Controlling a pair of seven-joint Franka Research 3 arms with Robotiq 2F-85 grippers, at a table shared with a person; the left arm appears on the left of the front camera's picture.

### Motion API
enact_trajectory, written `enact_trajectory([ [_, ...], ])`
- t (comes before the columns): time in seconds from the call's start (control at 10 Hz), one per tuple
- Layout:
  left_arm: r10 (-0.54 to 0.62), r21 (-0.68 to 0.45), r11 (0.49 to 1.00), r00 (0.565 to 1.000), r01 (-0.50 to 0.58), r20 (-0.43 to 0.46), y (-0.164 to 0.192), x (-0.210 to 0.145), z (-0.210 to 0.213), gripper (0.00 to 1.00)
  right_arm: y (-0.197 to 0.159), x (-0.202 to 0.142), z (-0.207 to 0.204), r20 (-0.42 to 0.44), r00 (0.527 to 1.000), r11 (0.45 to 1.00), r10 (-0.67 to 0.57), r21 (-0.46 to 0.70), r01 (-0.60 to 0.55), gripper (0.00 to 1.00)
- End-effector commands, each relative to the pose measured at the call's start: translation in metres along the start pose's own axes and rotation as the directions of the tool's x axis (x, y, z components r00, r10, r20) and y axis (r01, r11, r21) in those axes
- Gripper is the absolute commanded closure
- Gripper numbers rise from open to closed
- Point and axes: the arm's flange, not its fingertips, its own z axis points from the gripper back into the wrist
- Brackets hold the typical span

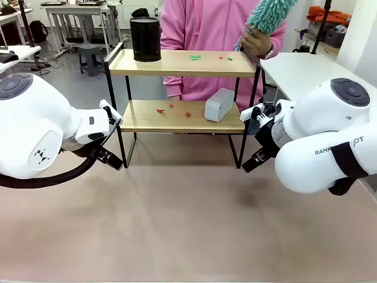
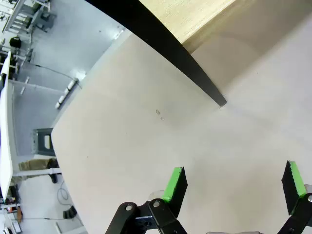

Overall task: Clean the shelf.
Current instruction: Pick up the Duster from the human.

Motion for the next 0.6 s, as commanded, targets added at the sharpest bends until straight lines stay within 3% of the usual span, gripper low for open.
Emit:
enact_trajectory([
  [0.0,0.000,0.000,1.000,1.000,0.000,0.000,-0.0001,0.0000,0.0001,0.00,0.0000,0.0001,0.0000,0.000,1.000,1.000,0.000,0.000,0.000,0.00],
  [0.5,0.000,0.000,1.000,1.000,0.000,0.000,-0.0001,0.0000,0.0001,0.00,0.0000,0.0001,0.0000,0.000,1.000,1.000,0.000,0.000,0.000,0.00],
])
